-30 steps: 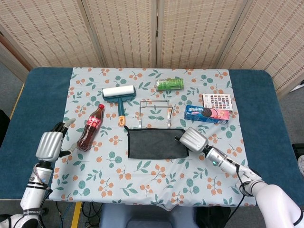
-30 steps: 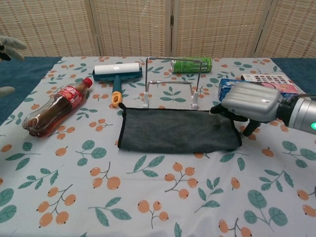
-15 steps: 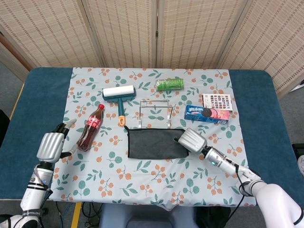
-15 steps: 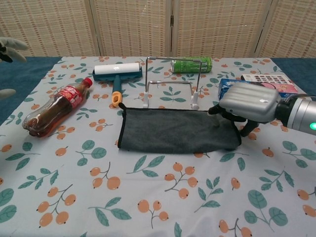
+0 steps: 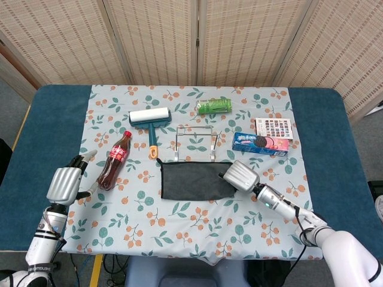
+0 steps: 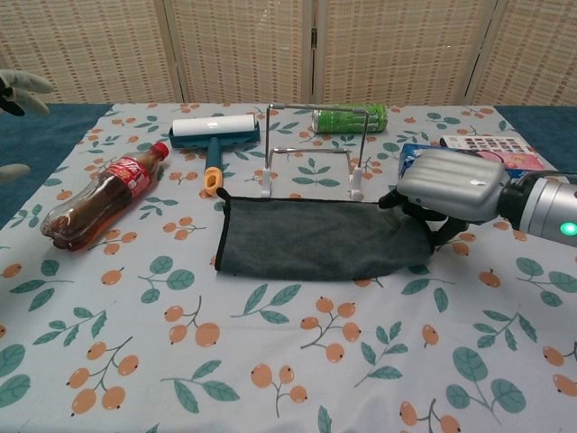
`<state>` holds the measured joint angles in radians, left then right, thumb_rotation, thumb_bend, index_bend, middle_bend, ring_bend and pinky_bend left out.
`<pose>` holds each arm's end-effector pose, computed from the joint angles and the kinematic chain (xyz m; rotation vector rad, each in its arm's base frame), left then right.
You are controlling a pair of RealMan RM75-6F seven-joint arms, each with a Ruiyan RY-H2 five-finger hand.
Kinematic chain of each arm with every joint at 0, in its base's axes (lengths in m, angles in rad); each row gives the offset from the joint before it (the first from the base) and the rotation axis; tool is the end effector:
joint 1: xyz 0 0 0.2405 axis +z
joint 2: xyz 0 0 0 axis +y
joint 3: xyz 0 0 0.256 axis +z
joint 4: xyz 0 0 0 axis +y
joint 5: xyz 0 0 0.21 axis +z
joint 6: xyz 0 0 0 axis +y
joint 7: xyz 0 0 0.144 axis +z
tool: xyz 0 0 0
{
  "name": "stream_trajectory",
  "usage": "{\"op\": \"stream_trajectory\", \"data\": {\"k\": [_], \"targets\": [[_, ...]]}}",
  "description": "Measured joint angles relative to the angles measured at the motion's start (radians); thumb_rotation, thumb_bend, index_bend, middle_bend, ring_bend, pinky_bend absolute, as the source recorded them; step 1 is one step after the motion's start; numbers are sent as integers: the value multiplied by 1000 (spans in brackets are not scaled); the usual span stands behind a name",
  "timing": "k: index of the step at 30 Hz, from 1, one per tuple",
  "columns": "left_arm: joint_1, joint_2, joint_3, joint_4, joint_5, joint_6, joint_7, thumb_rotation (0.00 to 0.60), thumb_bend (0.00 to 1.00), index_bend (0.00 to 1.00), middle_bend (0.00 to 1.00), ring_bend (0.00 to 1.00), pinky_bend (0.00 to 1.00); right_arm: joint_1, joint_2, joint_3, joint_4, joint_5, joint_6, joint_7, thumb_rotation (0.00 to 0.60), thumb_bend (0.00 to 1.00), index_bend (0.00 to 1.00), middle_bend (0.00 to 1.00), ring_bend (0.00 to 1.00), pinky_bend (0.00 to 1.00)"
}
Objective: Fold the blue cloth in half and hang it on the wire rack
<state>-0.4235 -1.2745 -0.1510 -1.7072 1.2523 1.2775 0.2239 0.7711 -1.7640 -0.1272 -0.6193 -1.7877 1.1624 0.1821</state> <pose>-0.2236 0.2849 0.0953 -1.5064 -0.9470 -1.0053 -0.2216 -0.3623 -0.0368 2.2524 -0.2895 0.8733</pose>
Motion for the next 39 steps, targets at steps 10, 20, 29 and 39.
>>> {"op": "stream_trajectory", "data": {"k": [10, 20, 29, 39], "targets": [[-1, 0, -4, -2, 0, -5, 4, 600, 294, 91, 201, 184, 453, -5, 16, 8, -22, 5, 40, 4, 600, 456, 675, 893, 868, 1000], [4, 10, -13, 8, -4, 8, 17, 600, 294, 94, 201, 184, 449, -12, 113, 56, -196, 8, 172, -33, 600, 469, 749, 909, 884, 1000], [8, 16, -13, 16, 10, 17, 25, 600, 294, 97, 201, 183, 442, -5, 265, 137, -495, 26, 226, -169, 600, 478, 755, 915, 889, 1000], [19, 22, -10, 15, 28, 30, 6, 600, 294, 97, 201, 182, 442, 24, 398, 265, -765, 112, 172, -393, 600, 484, 755, 916, 889, 1000]]}}
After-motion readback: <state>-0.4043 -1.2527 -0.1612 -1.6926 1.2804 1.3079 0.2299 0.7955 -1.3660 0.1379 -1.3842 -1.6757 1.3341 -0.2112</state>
